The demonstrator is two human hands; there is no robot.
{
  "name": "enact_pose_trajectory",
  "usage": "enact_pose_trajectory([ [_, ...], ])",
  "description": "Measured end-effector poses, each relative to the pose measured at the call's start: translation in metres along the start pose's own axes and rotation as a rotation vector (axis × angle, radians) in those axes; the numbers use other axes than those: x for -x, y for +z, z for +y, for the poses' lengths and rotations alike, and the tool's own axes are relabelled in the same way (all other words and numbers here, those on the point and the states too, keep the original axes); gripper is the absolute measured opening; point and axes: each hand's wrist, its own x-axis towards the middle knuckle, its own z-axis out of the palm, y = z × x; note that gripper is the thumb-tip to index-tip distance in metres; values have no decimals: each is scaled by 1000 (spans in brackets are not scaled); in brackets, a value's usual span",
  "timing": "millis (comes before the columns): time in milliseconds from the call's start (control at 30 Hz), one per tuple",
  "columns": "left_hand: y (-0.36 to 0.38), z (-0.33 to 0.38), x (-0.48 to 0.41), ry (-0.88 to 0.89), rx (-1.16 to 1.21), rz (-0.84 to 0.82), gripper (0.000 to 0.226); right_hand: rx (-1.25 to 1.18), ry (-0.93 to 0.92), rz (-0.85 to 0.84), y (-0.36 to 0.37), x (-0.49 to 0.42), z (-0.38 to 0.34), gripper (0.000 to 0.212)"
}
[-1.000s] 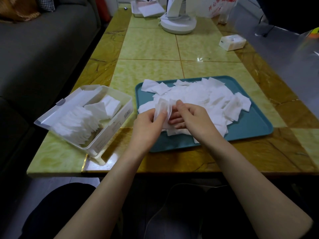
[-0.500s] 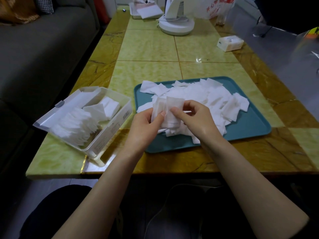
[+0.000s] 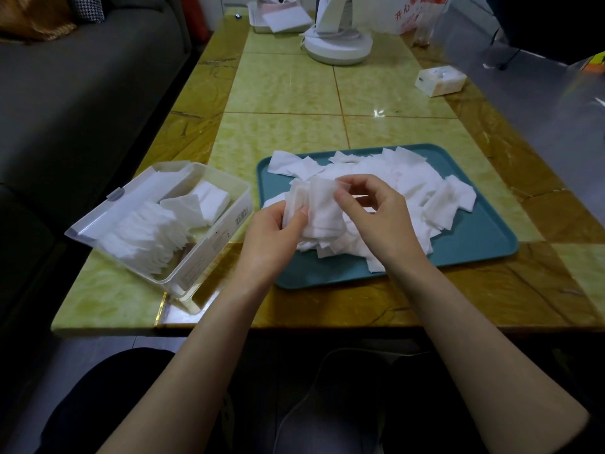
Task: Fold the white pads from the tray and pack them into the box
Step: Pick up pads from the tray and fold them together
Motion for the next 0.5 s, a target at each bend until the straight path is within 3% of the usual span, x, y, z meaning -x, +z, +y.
enact_pose_trajectory([
  [133,0,-2,-2,-12,-24,13,27,-1,-21,43,-1,0,1,7],
  [267,0,-2,-2,-47,-17,38,28,-165,-11,163,-6,-2,-5,5],
  [500,5,-1,0,-36,6,17,31,-176,126,-106,-1,0,-5,11],
])
